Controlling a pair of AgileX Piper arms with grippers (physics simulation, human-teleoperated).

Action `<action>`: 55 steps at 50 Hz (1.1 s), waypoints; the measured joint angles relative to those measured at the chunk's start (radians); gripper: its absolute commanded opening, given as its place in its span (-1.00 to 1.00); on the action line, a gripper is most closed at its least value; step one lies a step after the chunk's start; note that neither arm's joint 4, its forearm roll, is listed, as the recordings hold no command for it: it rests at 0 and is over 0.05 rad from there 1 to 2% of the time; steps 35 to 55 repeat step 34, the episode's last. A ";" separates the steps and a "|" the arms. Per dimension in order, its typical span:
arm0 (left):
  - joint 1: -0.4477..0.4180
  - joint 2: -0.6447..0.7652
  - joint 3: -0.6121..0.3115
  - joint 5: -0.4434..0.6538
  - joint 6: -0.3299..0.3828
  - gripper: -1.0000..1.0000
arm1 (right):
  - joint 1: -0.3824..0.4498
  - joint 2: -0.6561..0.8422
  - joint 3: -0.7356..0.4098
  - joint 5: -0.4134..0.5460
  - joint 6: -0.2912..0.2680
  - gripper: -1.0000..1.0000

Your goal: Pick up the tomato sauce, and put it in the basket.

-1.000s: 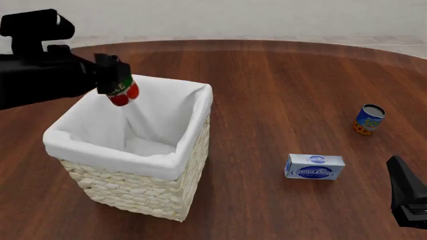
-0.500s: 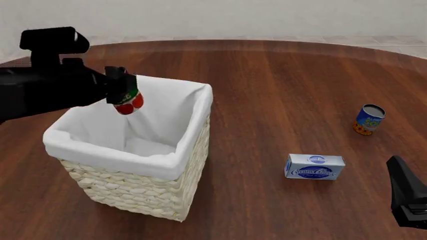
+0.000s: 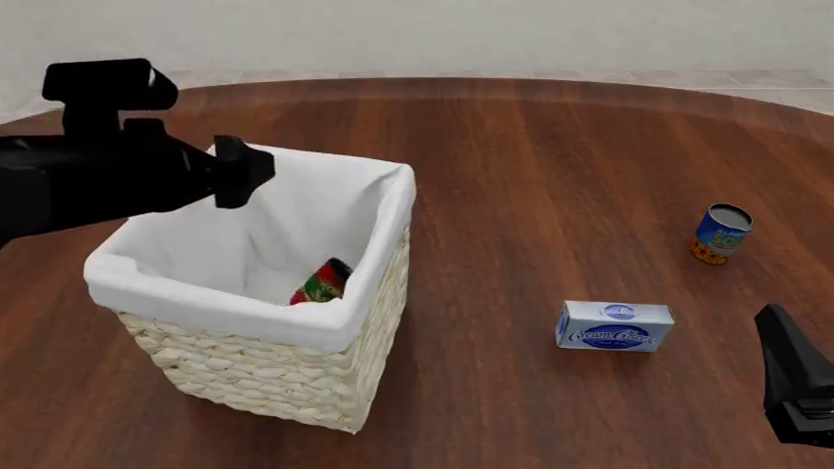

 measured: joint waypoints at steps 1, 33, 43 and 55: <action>0.000 0.000 -0.001 0.001 0.000 1.00 | 0.000 0.000 0.000 0.000 0.000 1.00; 0.020 -0.027 -0.008 0.005 -0.005 1.00 | 0.000 0.000 0.000 0.000 0.000 1.00; 0.020 -0.027 -0.007 0.002 -0.007 1.00 | 0.000 0.000 0.000 0.000 0.000 1.00; 0.020 -0.027 -0.007 0.002 -0.007 1.00 | 0.000 0.000 0.000 0.000 0.000 1.00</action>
